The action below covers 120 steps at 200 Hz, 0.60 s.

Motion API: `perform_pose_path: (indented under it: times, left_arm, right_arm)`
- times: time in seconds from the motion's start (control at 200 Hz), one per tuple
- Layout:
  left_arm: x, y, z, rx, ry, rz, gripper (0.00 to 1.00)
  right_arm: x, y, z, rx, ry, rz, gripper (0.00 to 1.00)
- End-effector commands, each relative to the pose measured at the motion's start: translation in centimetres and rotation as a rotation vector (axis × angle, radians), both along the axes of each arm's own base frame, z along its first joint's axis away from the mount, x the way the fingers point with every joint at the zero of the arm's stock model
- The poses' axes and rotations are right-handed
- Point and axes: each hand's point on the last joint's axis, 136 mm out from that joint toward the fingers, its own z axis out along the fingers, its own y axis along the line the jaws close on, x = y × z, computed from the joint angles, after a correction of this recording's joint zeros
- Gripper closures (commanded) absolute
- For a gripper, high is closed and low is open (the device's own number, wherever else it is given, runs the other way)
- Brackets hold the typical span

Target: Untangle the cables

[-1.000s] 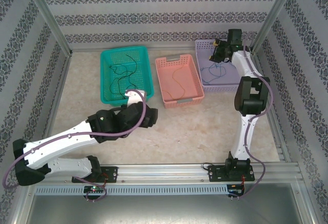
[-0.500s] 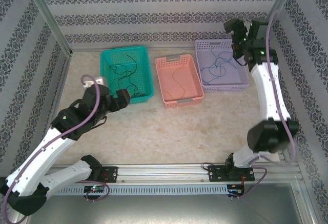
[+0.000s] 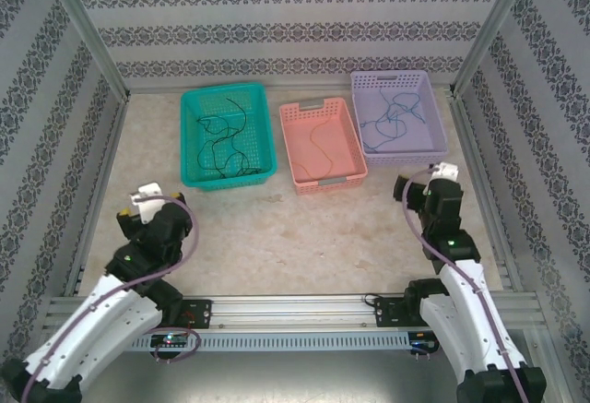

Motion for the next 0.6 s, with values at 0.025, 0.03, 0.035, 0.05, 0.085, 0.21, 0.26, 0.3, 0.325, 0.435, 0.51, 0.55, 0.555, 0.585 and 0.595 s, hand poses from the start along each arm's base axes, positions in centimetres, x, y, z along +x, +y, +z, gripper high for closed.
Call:
perform_pose_path:
  times: [0.025,0.03,0.035,0.05,0.085,0.21,0.26,0.3,0.325,0.435,0.51,0.55,0.555,0.585,0.595]
  left_arm:
    - [3.8,-1.2,-0.3,0.073,-0.099,-0.124,0.0]
    - [3.9,-1.1,-0.5,0.07,-0.097,-0.122,0.0]
    - [4.0,-1.1,-0.6,0.066,-0.098,-0.122,0.0]
    - [4.2,-0.9,-1.0,0.052,-0.098,-0.113,0.0]
    - [4.6,-0.4,-1.9,0.009,-0.095,-0.094,0.0]
    - [6.6,0.2,-5.0,-0.09,-0.066,-0.1,0.0]
    - [7.5,0.5,-5.4,-0.112,-0.042,-0.1,0.0]
    - [8.2,0.7,-5.8,-0.129,-0.036,-0.101,0.01]
    - [8.8,0.7,-5.7,-0.138,-0.053,-0.11,0.01]
    - [11.4,0.7,-6.1,-0.198,-0.081,-0.147,0.0]
    - [13.2,0.5,-6.3,-0.224,-0.096,-0.177,0.0]
    - [14.2,0.5,-6.3,-0.23,-0.108,-0.183,0.0]
    - [14.3,0.5,-6.4,-0.231,-0.107,-0.183,0.01]
    - [15.0,0.5,-6.3,-0.228,-0.111,-0.195,0.01]
    - [15.3,0.5,-6.4,-0.228,-0.102,-0.199,0.0]
  right_arm:
    - [1.4,-0.3,-0.9,-0.092,-0.09,0.032,0.02]
    - [1.5,-0.4,-1.0,-0.092,-0.09,0.032,0.02]
    - [1.5,-0.4,-1.1,-0.092,-0.092,0.031,0.02]
    - [1.6,-0.3,-1.5,-0.093,-0.095,0.033,0.02]
    - [2.0,-0.3,-1.9,-0.088,-0.116,0.037,0.02]
    - [3.1,-0.6,-3.9,-0.062,-0.117,0.036,0.02]
    - [3.8,-0.5,-3.7,-0.057,-0.127,0.047,0.02]
    - [4.4,-0.6,-3.6,-0.052,-0.158,0.048,0.02]
    - [4.8,-0.5,-3.4,-0.042,-0.174,0.056,0.02]
    - [6.8,0.0,-3.3,-0.048,-0.194,0.095,0.02]
    - [8.1,-0.2,-3.1,-0.026,-0.214,0.092,0.02]
    - [9.0,-0.2,-2.9,-0.011,-0.229,0.095,0.02]
    - [9.0,-0.2,-2.9,-0.01,-0.231,0.096,0.02]
    - [9.6,0.0,-3.0,0.0,-0.232,0.102,0.02]
    - [9.7,0.0,-3.0,0.004,-0.235,0.105,0.02]
